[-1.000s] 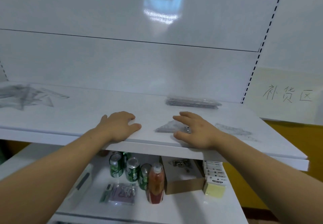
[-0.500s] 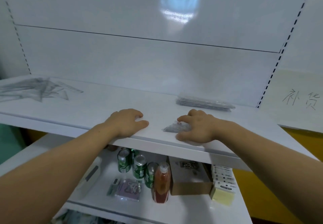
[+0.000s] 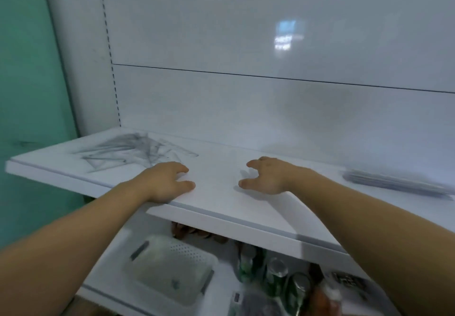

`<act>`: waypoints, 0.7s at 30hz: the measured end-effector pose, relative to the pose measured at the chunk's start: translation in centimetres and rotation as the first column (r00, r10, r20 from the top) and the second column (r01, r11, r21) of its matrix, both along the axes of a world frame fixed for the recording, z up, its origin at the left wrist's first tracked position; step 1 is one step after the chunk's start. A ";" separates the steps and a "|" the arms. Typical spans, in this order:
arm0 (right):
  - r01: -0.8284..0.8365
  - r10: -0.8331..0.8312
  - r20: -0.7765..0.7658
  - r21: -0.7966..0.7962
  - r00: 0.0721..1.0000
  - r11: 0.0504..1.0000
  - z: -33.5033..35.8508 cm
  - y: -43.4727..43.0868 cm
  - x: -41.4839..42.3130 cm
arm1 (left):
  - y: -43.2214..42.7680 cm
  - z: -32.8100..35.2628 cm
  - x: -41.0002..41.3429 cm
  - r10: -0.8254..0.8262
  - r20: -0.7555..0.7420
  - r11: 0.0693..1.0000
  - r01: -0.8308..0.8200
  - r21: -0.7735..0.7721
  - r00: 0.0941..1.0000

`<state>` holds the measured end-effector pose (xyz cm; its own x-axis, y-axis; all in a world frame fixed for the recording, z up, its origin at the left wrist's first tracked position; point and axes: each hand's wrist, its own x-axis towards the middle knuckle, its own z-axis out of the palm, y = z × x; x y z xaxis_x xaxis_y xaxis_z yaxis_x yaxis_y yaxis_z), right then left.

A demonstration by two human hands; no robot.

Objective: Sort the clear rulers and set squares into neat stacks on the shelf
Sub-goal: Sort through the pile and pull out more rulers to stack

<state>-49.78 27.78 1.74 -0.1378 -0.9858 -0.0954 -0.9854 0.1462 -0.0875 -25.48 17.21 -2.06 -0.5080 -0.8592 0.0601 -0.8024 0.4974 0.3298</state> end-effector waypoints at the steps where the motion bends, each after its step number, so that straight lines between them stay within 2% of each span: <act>1: -0.005 0.005 0.008 -0.001 1.000 1.000 -0.1 -2.1 1.9 | -1.5 0.1 2.4 0.022 -0.002 1.000 -0.022 -0.004 1.000; 5: -0.036 0.036 0.027 0.010 0.999 0.999 -0.4 -9.6 9.3 | -6.9 0.3 11.2 0.099 0.041 0.995 -0.099 -0.014 0.994; 8: -0.067 0.067 0.040 -0.016 0.997 0.998 -0.9 -14.1 13.7 | -10.5 0.5 15.9 0.162 -0.006 0.987 -0.162 -0.021 0.987; 15: -0.105 0.105 0.027 -0.021 0.994 0.994 -1.6 -22.8 18.9 | -16.8 0.3 19.6 0.222 -0.064 0.974 -0.224 -0.022 0.973; 21: -0.156 0.157 0.062 -0.023 0.986 0.988 -1.0 -28.7 19.2 | -20.7 1.1 18.9 0.232 0.121 0.971 -0.224 -0.077 0.965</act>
